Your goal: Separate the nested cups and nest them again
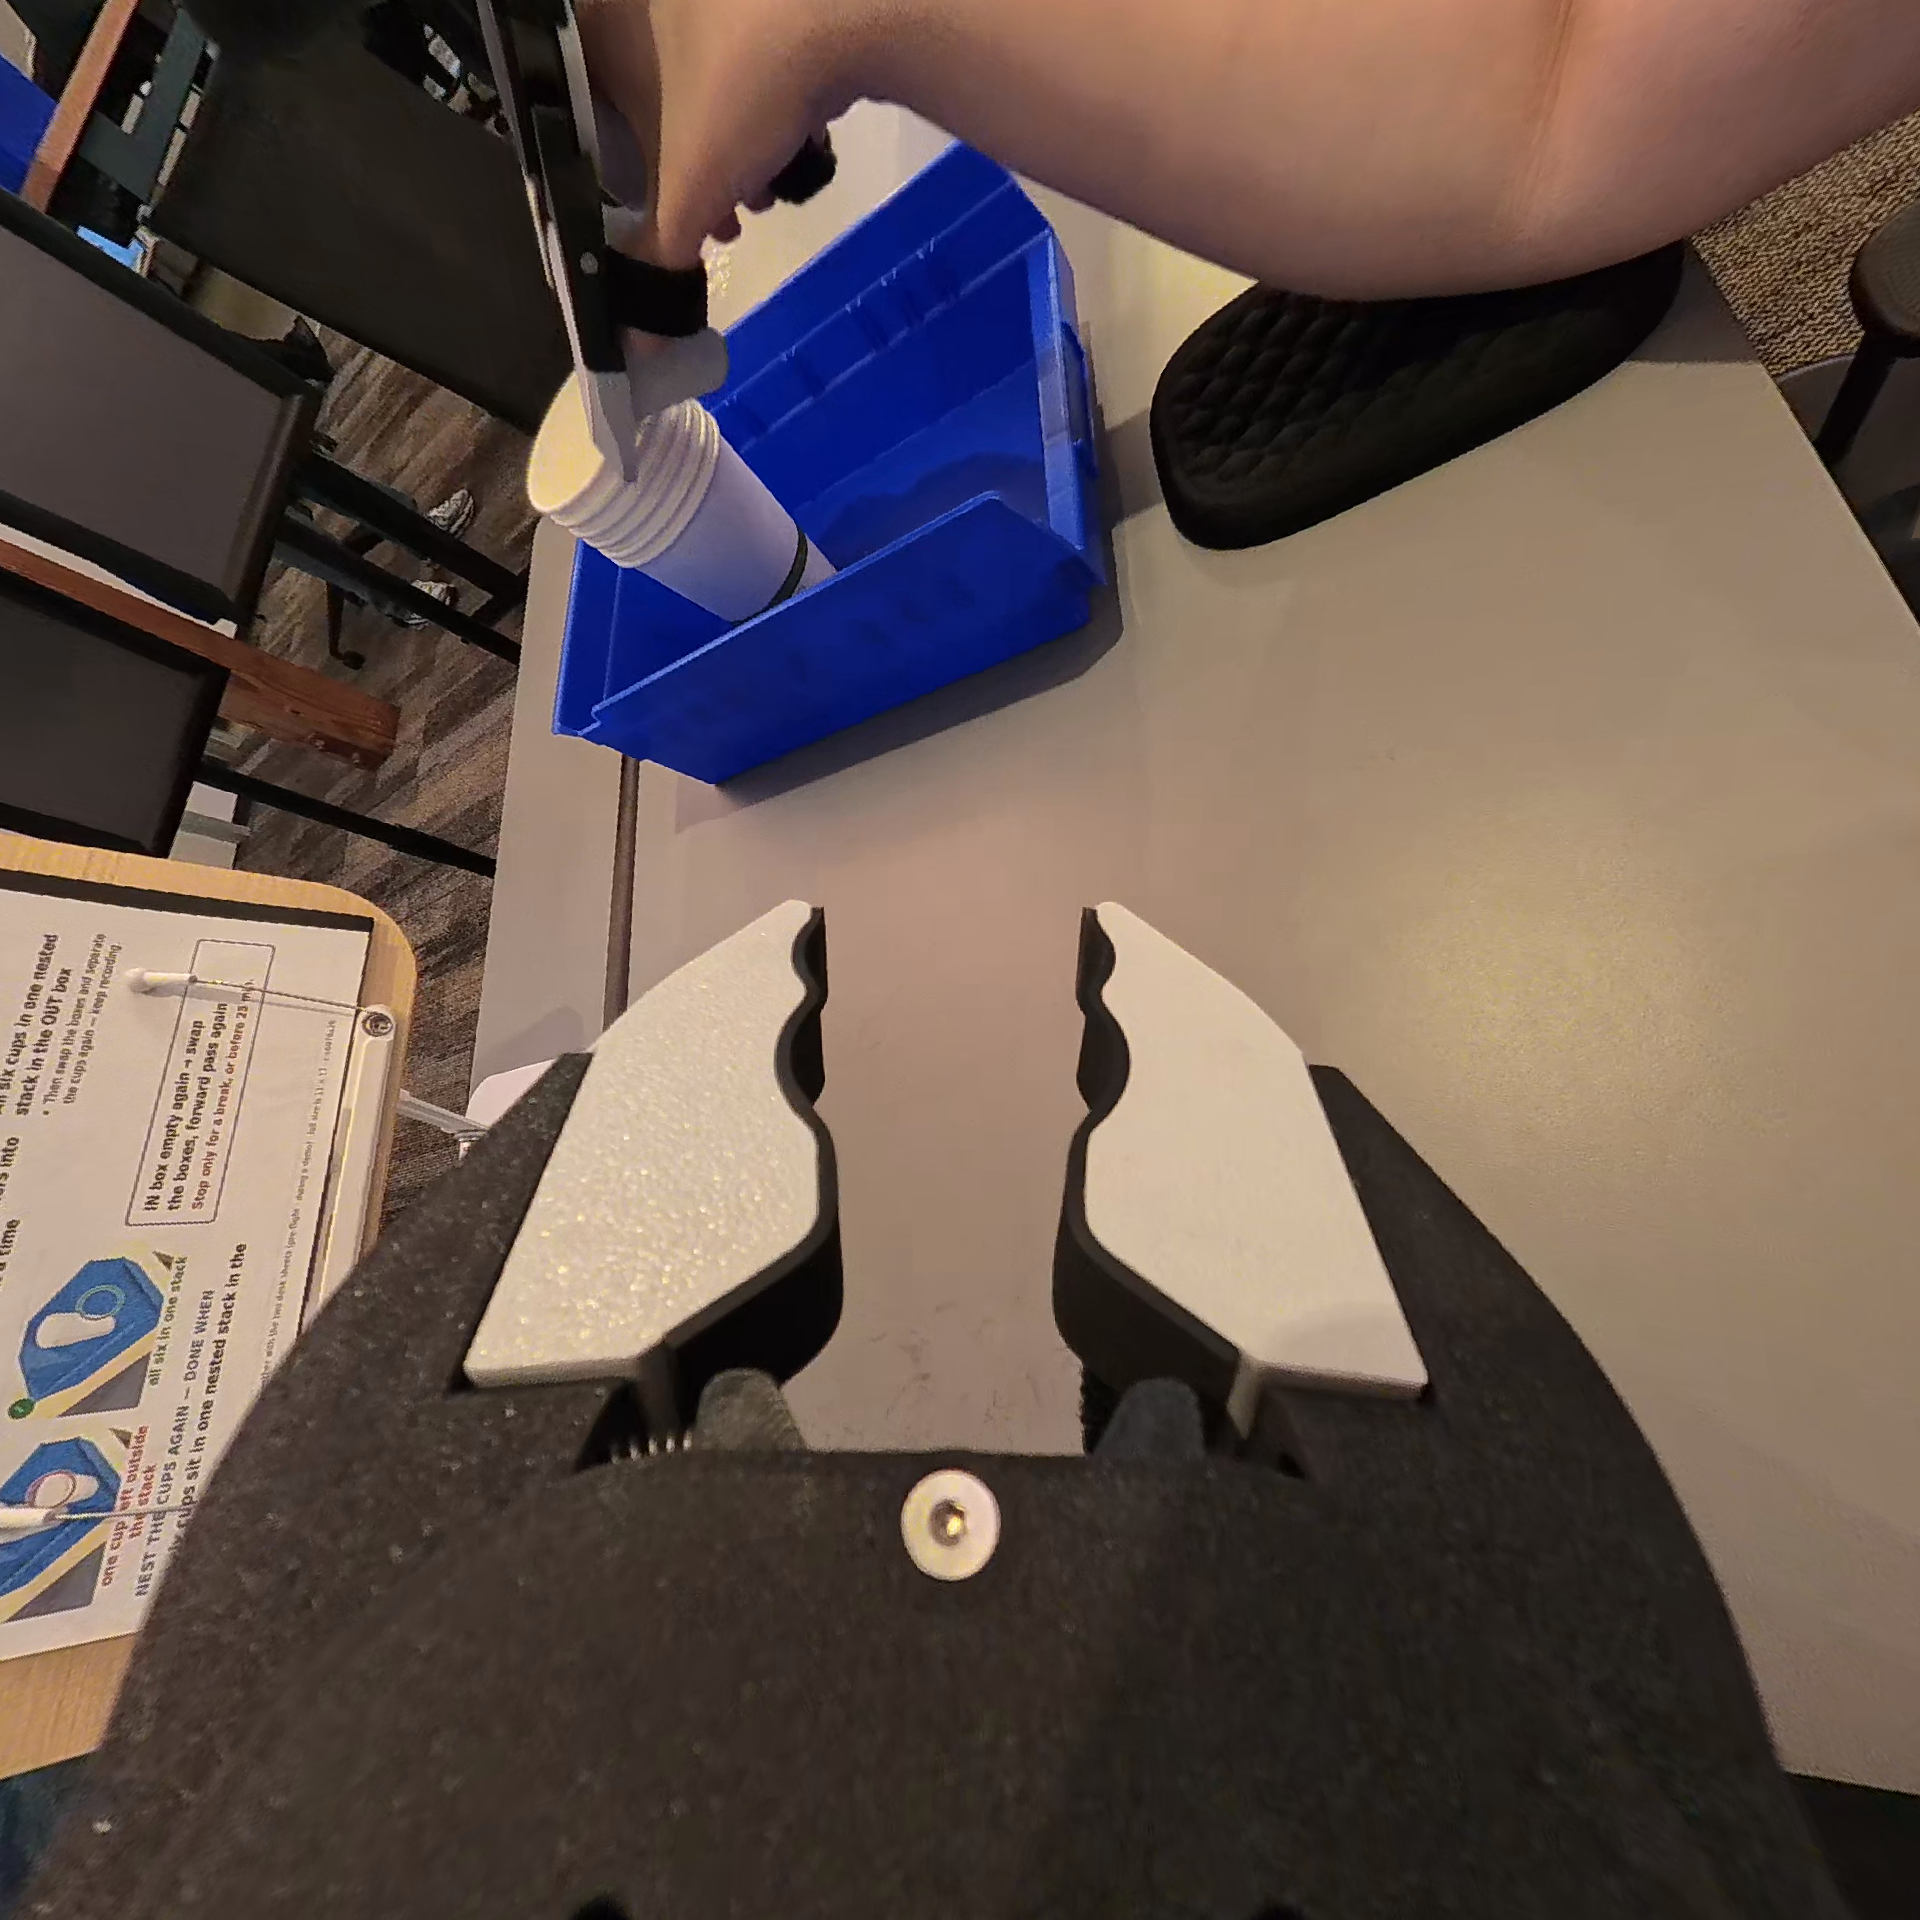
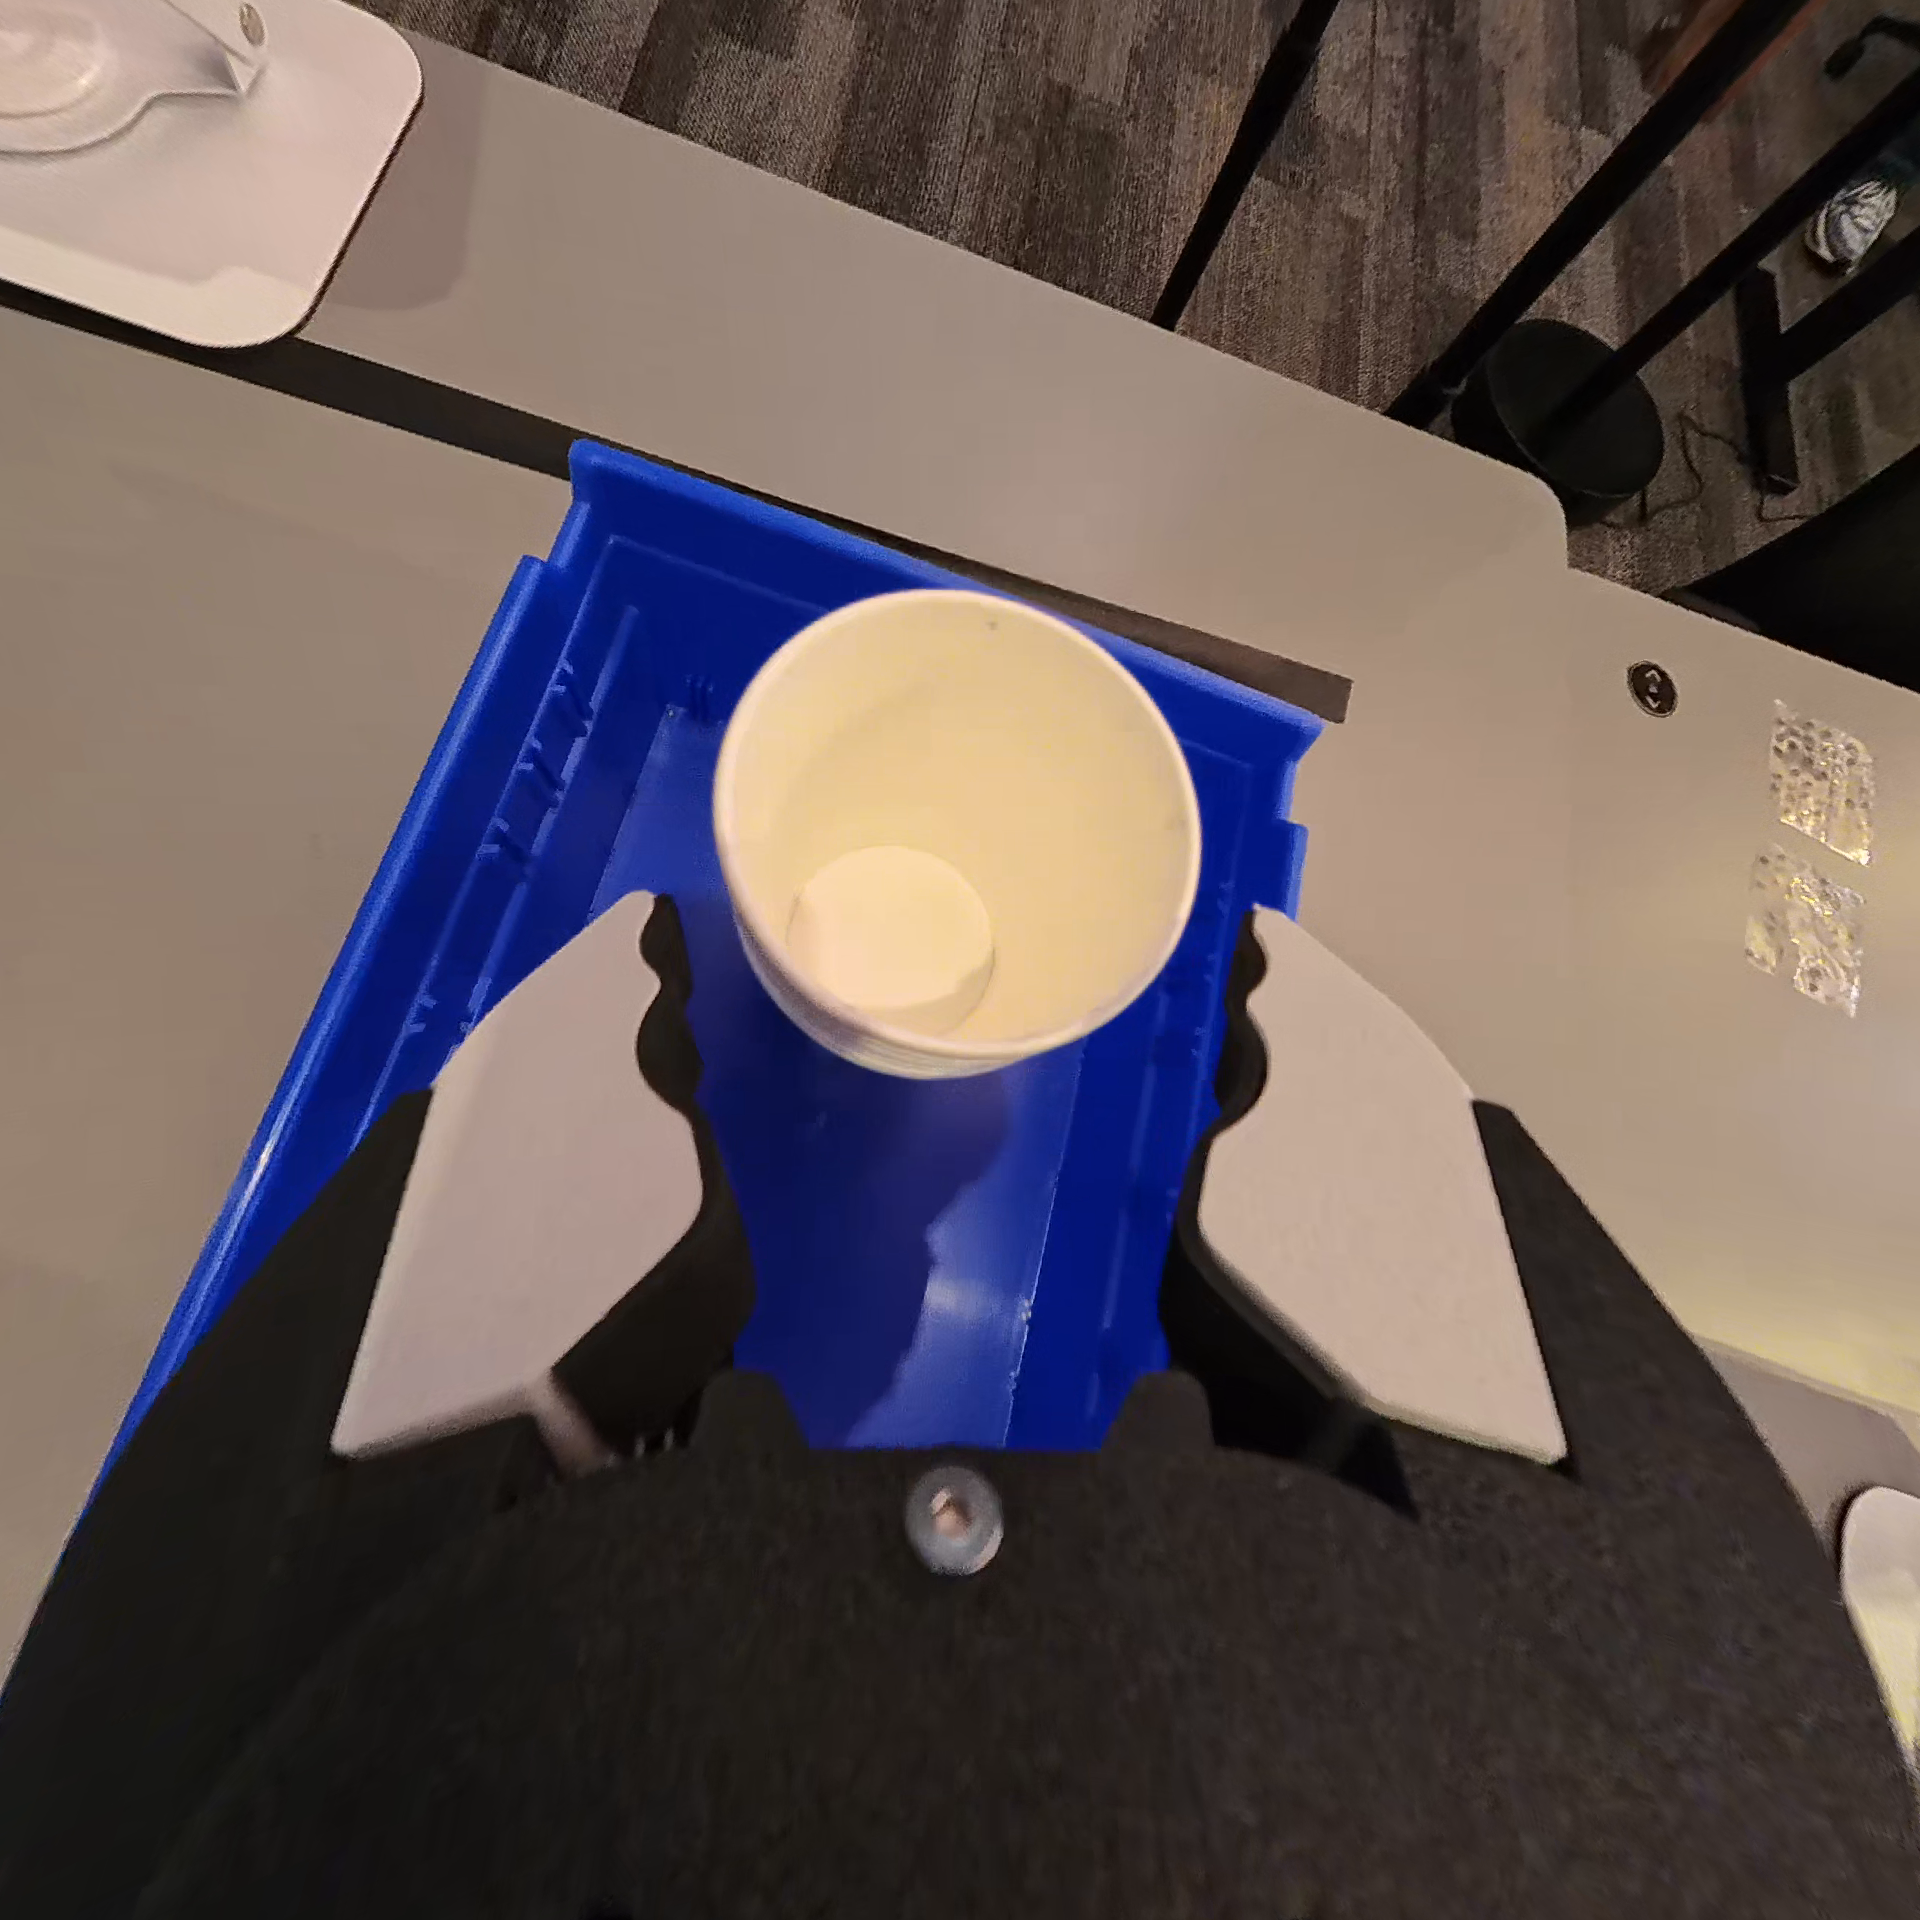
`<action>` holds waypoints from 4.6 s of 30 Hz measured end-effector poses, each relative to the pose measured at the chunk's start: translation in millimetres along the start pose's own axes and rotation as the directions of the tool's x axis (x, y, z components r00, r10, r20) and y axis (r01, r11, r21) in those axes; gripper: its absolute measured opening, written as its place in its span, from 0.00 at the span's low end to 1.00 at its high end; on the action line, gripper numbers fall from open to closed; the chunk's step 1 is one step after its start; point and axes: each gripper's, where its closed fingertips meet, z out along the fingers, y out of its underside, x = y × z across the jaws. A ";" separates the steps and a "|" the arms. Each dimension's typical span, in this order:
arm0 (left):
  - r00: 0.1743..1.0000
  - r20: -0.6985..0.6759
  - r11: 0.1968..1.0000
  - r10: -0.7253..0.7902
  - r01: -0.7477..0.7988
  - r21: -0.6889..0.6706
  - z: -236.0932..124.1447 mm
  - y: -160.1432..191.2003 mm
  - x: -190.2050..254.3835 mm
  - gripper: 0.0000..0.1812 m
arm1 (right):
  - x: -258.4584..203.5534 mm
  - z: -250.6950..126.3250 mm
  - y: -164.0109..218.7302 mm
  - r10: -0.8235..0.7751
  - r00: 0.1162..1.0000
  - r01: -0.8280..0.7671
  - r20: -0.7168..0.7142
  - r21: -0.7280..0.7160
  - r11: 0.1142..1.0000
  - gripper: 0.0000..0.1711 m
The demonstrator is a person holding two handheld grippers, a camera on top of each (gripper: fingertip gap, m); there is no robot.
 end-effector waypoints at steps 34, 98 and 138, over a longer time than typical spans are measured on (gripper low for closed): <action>0.090 0.910 -0.042 -0.404 0.992 -0.116 -243.6 344.6 -26.9 0.30 | 49.8 19.3 136.7 0.401 0.907 -0.288 0.130 -0.502 0.816 0.28; 0.258 0.654 -0.211 -0.712 0.809 -0.548 -81.0 293.0 19.6 0.12 | -100.5 48.1 92.2 0.133 0.939 0.075 0.316 -0.567 0.820 0.07; 0.353 0.604 0.006 -0.715 0.866 -0.500 -78.8 233.1 -11.3 0.22 | -94.1 53.7 100.5 0.194 0.944 0.035 0.267 -0.665 0.746 0.03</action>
